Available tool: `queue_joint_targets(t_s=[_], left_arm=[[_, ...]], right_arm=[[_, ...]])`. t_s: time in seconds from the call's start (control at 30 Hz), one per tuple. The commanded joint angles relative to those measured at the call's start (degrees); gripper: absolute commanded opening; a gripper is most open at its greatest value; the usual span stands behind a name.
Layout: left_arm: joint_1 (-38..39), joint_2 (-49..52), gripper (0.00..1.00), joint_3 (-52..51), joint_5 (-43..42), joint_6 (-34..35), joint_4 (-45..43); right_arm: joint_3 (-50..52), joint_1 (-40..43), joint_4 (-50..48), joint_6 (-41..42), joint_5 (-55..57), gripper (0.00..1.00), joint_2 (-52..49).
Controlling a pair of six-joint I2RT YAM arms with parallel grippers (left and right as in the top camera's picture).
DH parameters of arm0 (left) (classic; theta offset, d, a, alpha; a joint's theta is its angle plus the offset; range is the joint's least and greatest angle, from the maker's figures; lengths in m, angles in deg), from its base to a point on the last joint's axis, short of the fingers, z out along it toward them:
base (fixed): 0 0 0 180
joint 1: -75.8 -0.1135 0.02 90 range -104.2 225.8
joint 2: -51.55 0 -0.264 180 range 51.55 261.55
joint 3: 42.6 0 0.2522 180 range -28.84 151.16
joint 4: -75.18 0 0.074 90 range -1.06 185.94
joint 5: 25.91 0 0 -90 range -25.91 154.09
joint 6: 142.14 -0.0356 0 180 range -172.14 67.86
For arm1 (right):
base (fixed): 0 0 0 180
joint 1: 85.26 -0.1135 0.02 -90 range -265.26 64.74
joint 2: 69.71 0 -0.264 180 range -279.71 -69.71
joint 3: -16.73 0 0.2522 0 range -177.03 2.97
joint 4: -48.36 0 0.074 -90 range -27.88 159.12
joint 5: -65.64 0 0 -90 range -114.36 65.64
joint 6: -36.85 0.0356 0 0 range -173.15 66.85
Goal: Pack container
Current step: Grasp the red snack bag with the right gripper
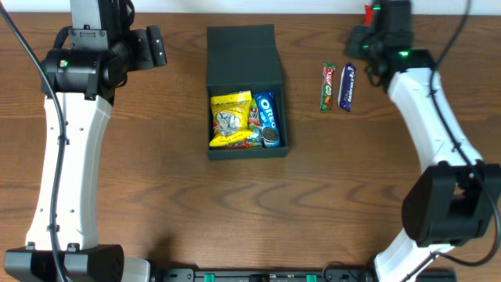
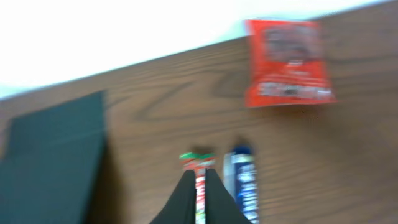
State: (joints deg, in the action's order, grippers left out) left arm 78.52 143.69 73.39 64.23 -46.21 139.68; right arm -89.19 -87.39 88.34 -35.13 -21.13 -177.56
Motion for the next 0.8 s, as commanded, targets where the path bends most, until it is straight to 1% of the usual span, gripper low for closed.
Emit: queue_joint_targets(t_s=[0.0,0.1,0.2,0.3,0.33,0.43,0.5,0.53,0.57,0.6,0.67,0.7,0.77], left_arm=[[-0.17,-0.48,0.95,-0.17,-0.22,-0.76,0.07],[-0.17,-0.48,0.95,-0.17,-0.22,-0.79,0.07],[-0.17,-0.48,0.95,-0.17,-0.22,-0.79,0.02],[-0.17,-0.48,0.95,-0.17,-0.22,-0.79,0.02],[-0.17,-0.48,0.95,-0.17,-0.22,-0.79,0.02],[-0.17,-0.48,0.95,-0.17,-0.22,-0.79,0.02],[-0.17,-0.48,0.95,-0.17,-0.2,-0.79,0.02],[-0.17,-0.5,0.95,-0.17,-0.2,-0.79,0.02],[-0.17,-0.48,0.95,-0.17,-0.2,-0.79,0.0],[-0.17,-0.48,0.95,-0.17,-0.2,-0.79,0.0],[-0.17,-0.48,0.95,-0.17,-0.2,-0.79,0.0],[-0.17,-0.48,0.95,-0.17,-0.2,-0.79,0.0],[-0.17,-0.48,0.95,-0.17,-0.2,-0.79,0.0]], right_arm=[[-0.42,3.23,-2.12,0.39,-0.11,0.01,-3.8],[-1.66,5.55,-6.78,0.35,-1.29,0.01,-7.52],[-9.05,6.69,-6.8,0.28,-1.36,0.01,-13.64],[-23.96,7.41,-0.31,0.13,-1.55,0.01,-23.28],[-31.5,7.74,3.34,0.13,-1.55,0.01,-27.89],[-45.42,8.66,9.22,0.22,-1.75,0.01,-36.81],[-51.98,9.35,11.65,0.66,-1.77,0.03,-41.66],[-53.75,9.7,12.2,1.05,-1.81,0.17,-43.28],[-54.36,9.97,12.17,1.25,-1.81,0.43,-44.22],[-54.29,10.12,12.02,1.22,-1.75,0.58,-44.78],[-54.27,10.32,11.93,0.44,-1.73,0.77,-45.31],[-54.27,10.34,11.89,-0.46,-1.73,0.83,-45.59],[-54.25,10.38,11.96,-1.97,-1.38,0.91,-46.05]])
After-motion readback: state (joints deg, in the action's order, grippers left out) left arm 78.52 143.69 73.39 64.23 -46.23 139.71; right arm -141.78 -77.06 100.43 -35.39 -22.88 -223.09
